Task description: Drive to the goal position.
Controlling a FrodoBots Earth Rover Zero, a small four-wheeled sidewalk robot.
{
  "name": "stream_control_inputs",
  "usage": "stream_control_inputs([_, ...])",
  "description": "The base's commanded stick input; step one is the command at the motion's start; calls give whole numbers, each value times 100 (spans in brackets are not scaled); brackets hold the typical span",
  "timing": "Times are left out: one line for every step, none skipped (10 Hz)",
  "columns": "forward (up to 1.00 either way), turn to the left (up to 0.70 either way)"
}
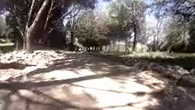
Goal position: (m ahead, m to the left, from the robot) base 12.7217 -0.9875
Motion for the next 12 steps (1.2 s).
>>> stream_control_inputs([70, -31])
stream_control_inputs([70, 0])
stream_control_inputs([70, 0])
stream_control_inputs([70, 0])
stream_control_inputs([70, 0])
stream_control_inputs([70, 0])
stream_control_inputs([70, 0])
stream_control_inputs([70, 0])
stream_control_inputs([70, 0])
stream_control_inputs([70, 0])
stream_control_inputs([70, 0])
stream_control_inputs([70, 0])
